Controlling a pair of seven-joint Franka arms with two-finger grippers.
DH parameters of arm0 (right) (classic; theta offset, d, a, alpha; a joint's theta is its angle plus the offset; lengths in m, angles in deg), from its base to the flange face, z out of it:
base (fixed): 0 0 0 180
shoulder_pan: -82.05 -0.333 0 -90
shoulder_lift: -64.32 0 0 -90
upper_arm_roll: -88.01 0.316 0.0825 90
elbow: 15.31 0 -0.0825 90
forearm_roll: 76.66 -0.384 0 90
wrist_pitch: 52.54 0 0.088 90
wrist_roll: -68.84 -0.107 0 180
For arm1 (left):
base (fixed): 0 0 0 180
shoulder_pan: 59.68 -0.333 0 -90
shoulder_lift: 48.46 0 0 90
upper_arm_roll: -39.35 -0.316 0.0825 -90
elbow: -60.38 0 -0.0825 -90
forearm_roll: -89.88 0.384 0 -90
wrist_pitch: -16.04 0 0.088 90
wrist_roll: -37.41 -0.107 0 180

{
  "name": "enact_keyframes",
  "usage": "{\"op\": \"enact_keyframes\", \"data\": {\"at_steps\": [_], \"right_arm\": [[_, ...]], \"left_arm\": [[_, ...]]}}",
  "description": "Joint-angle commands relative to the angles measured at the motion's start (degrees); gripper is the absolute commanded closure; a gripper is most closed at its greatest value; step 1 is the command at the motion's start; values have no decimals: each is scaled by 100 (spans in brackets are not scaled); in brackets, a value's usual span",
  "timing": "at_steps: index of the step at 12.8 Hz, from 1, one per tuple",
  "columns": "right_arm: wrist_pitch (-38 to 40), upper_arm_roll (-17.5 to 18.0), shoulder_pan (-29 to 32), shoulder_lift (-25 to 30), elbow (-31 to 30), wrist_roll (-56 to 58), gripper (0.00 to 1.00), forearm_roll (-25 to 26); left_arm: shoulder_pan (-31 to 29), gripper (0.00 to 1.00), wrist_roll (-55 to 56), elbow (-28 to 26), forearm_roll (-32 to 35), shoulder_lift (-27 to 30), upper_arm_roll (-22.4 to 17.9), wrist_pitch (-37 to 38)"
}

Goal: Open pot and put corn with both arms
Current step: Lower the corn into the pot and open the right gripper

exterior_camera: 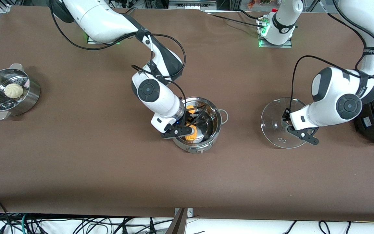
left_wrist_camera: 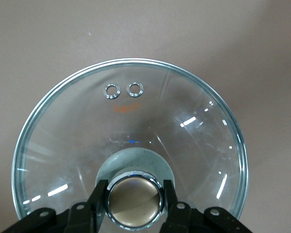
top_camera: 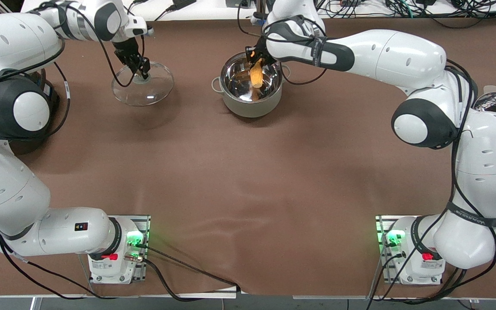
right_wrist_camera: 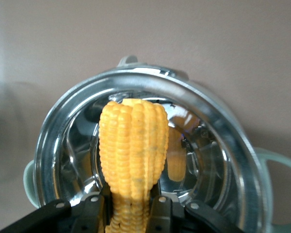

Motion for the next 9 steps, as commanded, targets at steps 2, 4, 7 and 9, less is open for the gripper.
{"op": "enact_keyframes", "data": {"at_steps": [2, 4, 7, 9], "right_arm": [[-222, -31, -217, -175, 129, -98, 0, 84], [-267, -39, -270, -211, 129, -89, 0, 242], [47, -66, -166, 77, 138, -36, 0, 452], [1107, -276, 167, 665, 137, 243, 0, 497]], "left_arm": [[-235, 80, -261, -865, -13, 75, 63, -1149], [-340, 80, -270, -911, -13, -109, 63, -1257], [-533, 79, -594, -911, -92, -294, 63, -1363], [-543, 64, -595, -911, -92, -356, 63, -1363]]}}
